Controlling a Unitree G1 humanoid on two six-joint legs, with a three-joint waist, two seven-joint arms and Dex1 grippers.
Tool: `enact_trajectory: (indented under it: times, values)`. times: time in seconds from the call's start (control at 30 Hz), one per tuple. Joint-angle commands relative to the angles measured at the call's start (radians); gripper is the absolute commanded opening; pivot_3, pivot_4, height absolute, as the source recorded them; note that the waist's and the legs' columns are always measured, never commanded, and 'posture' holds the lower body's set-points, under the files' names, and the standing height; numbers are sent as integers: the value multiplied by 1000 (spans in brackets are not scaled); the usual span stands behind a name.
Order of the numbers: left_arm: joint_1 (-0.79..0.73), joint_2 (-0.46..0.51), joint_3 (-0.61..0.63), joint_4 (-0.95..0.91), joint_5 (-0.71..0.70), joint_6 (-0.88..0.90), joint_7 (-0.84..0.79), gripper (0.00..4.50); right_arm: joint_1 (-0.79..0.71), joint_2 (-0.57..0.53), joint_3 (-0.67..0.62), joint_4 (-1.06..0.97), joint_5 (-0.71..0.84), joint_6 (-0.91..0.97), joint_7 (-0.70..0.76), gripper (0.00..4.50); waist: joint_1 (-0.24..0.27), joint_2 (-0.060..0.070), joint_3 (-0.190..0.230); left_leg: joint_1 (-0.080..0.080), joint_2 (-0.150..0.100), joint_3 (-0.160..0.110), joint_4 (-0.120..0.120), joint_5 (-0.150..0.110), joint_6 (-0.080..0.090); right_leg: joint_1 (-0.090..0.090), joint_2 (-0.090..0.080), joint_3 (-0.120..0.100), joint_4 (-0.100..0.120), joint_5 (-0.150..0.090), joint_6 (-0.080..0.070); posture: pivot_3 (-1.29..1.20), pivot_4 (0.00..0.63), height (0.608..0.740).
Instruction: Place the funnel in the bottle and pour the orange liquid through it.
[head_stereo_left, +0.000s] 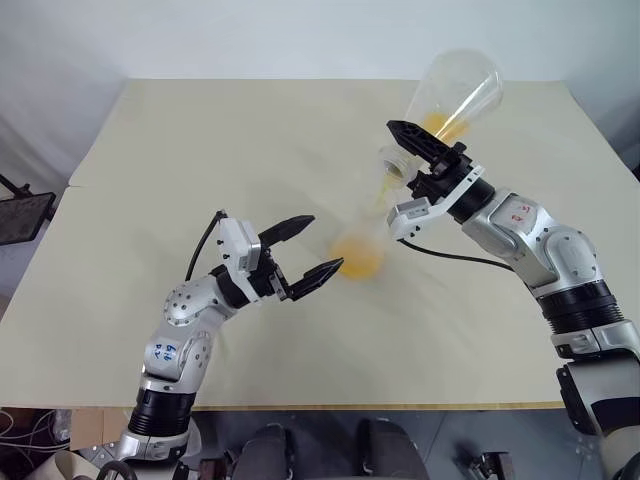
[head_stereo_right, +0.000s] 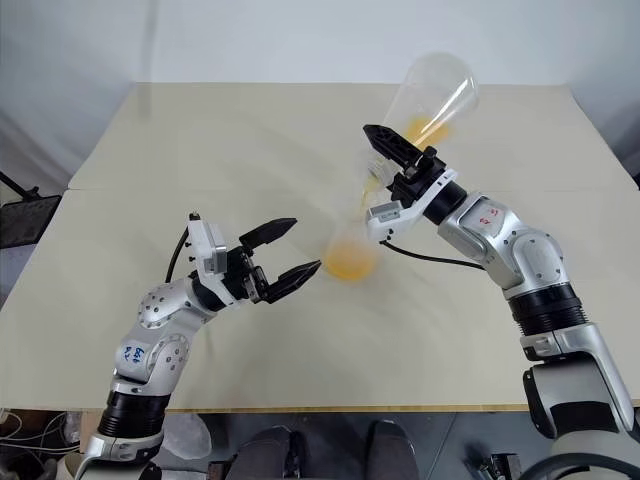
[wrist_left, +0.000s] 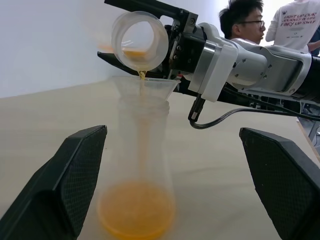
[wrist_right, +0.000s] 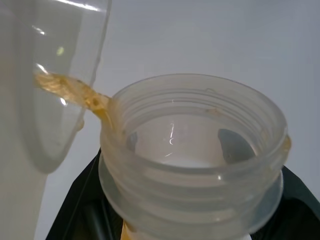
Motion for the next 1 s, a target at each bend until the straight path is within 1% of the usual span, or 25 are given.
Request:
enact_trajectory:
  times: [0.03, 1.0]
  values:
    - [-10, -3, 1, -28, -4, -16, 4, 4500, -42, -17, -8, -36, 7, -4, -25, 2484, 0, 0, 0, 0, 0, 0, 0, 0, 0, 0, 0, 0, 0, 0, 0, 0, 150, 740]
    - [-23, -15, -2, -20, -1, -20, 17, 4500, -65, -40, 10, -18, -12, -6, -62, 2484, 0, 0, 0, 0, 0, 0, 0, 0, 0, 0, 0, 0, 0, 0, 0, 0, 150, 740]
